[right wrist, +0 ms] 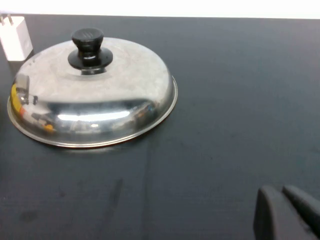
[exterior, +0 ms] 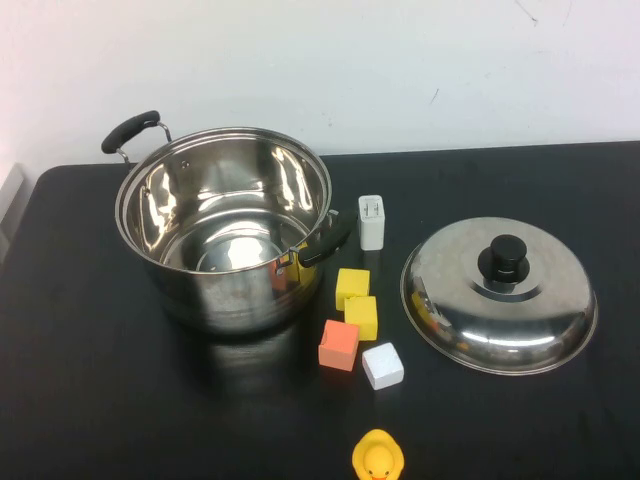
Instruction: Cover the pot
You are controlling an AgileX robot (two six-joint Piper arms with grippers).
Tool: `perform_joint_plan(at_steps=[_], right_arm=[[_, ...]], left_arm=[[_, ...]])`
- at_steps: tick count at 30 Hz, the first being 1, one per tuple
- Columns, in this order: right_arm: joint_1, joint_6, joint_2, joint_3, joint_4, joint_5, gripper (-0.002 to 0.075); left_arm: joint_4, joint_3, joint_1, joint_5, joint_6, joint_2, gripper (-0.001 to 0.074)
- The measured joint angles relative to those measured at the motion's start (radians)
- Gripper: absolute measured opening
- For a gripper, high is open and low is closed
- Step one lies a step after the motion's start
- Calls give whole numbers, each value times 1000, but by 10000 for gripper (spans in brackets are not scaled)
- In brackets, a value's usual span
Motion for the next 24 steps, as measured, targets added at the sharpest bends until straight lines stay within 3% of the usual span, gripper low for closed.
perform_joint_plan(at_steps=[18, 21, 24], right_arm=[[0, 0, 0, 0, 33, 0, 9], [0, 19, 0, 0, 125, 2, 9], [0, 114, 0, 4, 354, 8, 9]], left_arm=[[0, 0, 0, 0, 3, 0, -1], [0, 0, 0, 0, 3, 0, -1], [0, 0, 0, 0, 3, 0, -1]])
